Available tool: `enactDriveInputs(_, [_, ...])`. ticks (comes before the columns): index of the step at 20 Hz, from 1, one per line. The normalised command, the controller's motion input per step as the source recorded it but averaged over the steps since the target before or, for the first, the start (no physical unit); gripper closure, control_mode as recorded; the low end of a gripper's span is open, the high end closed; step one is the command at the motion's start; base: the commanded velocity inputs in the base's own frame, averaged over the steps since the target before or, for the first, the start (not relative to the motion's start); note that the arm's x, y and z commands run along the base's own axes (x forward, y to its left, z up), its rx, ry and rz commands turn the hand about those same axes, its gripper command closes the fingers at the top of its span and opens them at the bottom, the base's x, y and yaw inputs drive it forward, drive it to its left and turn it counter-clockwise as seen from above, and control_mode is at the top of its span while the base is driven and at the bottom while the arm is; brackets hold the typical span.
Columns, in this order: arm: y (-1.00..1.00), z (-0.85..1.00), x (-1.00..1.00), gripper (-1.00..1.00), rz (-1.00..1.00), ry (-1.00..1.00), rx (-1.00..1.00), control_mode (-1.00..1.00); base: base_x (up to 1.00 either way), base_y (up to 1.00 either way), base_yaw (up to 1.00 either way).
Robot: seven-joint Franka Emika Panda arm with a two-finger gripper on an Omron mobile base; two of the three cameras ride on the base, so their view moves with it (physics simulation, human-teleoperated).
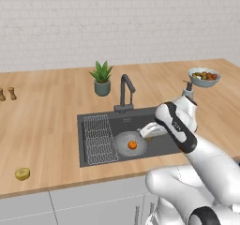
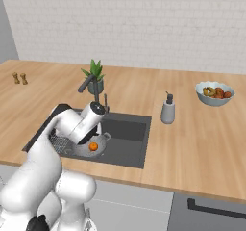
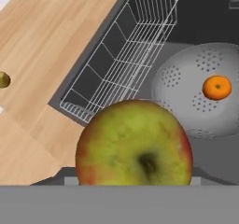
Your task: Put the colander in the sink, put the kiwi, tangerine, apple in the colander, and turn on the sink faucet and pour water over the colander.
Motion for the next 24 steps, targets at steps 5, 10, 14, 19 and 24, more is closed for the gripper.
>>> enactDriveInputs(5, [0.24,-0.42,0.59,1.0,0.12,0.03,0.0,-1.0,0.0,0.0,0.0])
enactDriveInputs(10, [0.06,-0.43,0.6,1.0,0.05,0.0,0.0,-1.0,0.0,0.0,0.0])
enactDriveInputs(14, [0.0,-0.43,0.57,1.0,0.02,0.0,0.0,-1.0,0.0,0.0,0.0])
enactDriveInputs(19, [0.0,-0.43,0.5,1.0,0.01,0.0,0.0,-1.0,0.0,0.0,0.0])
enactDriveInputs(24, [0.0,-0.44,0.32,1.0,0.0,0.0,0.0,-1.0,0.0,0.0,0.0])
